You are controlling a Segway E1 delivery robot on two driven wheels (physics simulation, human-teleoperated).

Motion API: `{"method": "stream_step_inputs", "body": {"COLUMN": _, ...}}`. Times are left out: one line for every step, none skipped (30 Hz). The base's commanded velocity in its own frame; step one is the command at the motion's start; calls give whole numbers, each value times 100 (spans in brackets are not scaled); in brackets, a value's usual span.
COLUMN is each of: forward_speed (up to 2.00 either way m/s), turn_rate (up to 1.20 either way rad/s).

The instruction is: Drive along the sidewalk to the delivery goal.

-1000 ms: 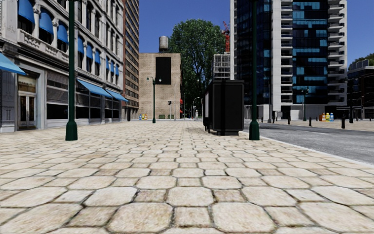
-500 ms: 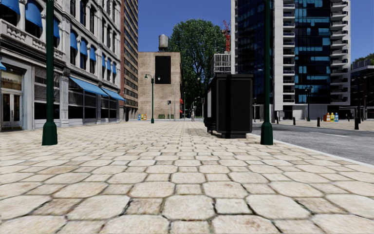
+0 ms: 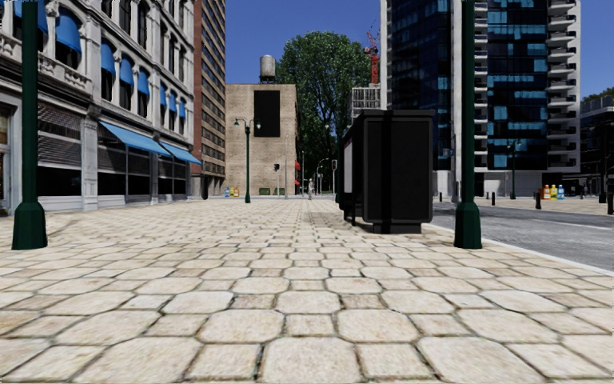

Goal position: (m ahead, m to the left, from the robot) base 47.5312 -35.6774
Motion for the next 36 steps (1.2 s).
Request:
{"method": "stream_step_inputs", "body": {"forward_speed": 200, "turn_rate": 0}}
{"method": "stream_step_inputs", "body": {"forward_speed": 200, "turn_rate": 0}}
{"method": "stream_step_inputs", "body": {"forward_speed": 200, "turn_rate": 0}}
{"method": "stream_step_inputs", "body": {"forward_speed": 200, "turn_rate": 0}}
{"method": "stream_step_inputs", "body": {"forward_speed": 200, "turn_rate": 0}}
{"method": "stream_step_inputs", "body": {"forward_speed": 200, "turn_rate": 0}}
{"method": "stream_step_inputs", "body": {"forward_speed": 200, "turn_rate": 0}}
{"method": "stream_step_inputs", "body": {"forward_speed": 200, "turn_rate": 0}}
{"method": "stream_step_inputs", "body": {"forward_speed": 200, "turn_rate": 0}}
{"method": "stream_step_inputs", "body": {"forward_speed": 200, "turn_rate": 0}}
{"method": "stream_step_inputs", "body": {"forward_speed": 200, "turn_rate": 0}}
{"method": "stream_step_inputs", "body": {"forward_speed": 200, "turn_rate": 0}}
{"method": "stream_step_inputs", "body": {"forward_speed": 200, "turn_rate": 0}}
{"method": "stream_step_inputs", "body": {"forward_speed": 200, "turn_rate": 0}}
{"method": "stream_step_inputs", "body": {"forward_speed": 200, "turn_rate": 0}}
{"method": "stream_step_inputs", "body": {"forward_speed": 200, "turn_rate": 0}}
{"method": "stream_step_inputs", "body": {"forward_speed": 200, "turn_rate": 0}}
{"method": "stream_step_inputs", "body": {"forward_speed": 200, "turn_rate": 0}}
{"method": "stream_step_inputs", "body": {"forward_speed": 200, "turn_rate": 0}}
{"method": "stream_step_inputs", "body": {"forward_speed": 200, "turn_rate": 0}}
{"method": "stream_step_inputs", "body": {"forward_speed": 200, "turn_rate": 0}}
{"method": "stream_step_inputs", "body": {"forward_speed": 200, "turn_rate": 0}}
{"method": "stream_step_inputs", "body": {"forward_speed": 200, "turn_rate": 0}}
{"method": "stream_step_inputs", "body": {"forward_speed": 200, "turn_rate": 0}}
{"method": "stream_step_inputs", "body": {"forward_speed": 200, "turn_rate": 0}}
{"method": "stream_step_inputs", "body": {"forward_speed": 200, "turn_rate": 0}}
{"method": "stream_step_inputs", "body": {"forward_speed": 200, "turn_rate": 0}}
{"method": "stream_step_inputs", "body": {"forward_speed": 200, "turn_rate": 0}}
{"method": "stream_step_inputs", "body": {"forward_speed": 200, "turn_rate": 0}}
{"method": "stream_step_inputs", "body": {"forward_speed": 200, "turn_rate": 0}}
{"method": "stream_step_inputs", "body": {"forward_speed": 200, "turn_rate": 0}}
{"method": "stream_step_inputs", "body": {"forward_speed": 200, "turn_rate": 0}}
{"method": "stream_step_inputs", "body": {"forward_speed": 200, "turn_rate": 0}}
{"method": "stream_step_inputs", "body": {"forward_speed": 200, "turn_rate": 0}}
{"method": "stream_step_inputs", "body": {"forward_speed": 200, "turn_rate": 0}}
{"method": "stream_step_inputs", "body": {"forward_speed": 200, "turn_rate": 0}}
